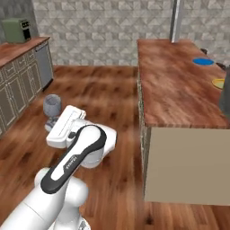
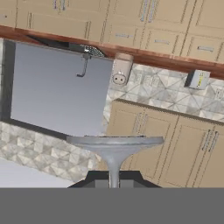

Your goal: Retrieve the wine glasses from the counter and place one next to each plate.

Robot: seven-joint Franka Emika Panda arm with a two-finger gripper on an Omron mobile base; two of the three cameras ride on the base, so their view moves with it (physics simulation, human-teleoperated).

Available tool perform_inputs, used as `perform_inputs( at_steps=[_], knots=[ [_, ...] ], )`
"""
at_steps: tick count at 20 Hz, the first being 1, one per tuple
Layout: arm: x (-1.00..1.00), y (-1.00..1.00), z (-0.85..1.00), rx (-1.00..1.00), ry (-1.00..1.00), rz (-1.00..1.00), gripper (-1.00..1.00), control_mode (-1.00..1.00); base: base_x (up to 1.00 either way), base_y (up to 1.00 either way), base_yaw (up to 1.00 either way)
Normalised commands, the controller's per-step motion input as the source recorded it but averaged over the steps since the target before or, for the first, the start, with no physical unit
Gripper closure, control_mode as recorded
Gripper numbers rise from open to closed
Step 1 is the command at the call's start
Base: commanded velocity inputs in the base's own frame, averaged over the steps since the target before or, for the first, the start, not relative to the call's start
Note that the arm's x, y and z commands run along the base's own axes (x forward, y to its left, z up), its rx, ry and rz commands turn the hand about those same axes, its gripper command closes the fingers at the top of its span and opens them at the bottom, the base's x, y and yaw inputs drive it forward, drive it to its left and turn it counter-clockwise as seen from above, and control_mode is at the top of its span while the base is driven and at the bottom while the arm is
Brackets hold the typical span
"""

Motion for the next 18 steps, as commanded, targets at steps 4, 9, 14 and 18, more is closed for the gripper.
perform_inputs(
  at_steps=[4,9,14,18],
  knots=[
    [0.0,0.0,0.0,0.0,0.0,0.0,1.0,1.0,0.12,-1.0,-0.06],
    [0.0,0.0,0.0,0.0,0.0,0.0,1.0,1.0,0.0,-1.0,-0.2],
    [0.0,0.0,0.0,0.0,0.0,0.0,1.0,1.0,0.0,-1.0,-0.17],
    [0.0,0.0,0.0,0.0,0.0,0.0,1.0,1.0,0.0,-1.0,-0.15]
  ],
)
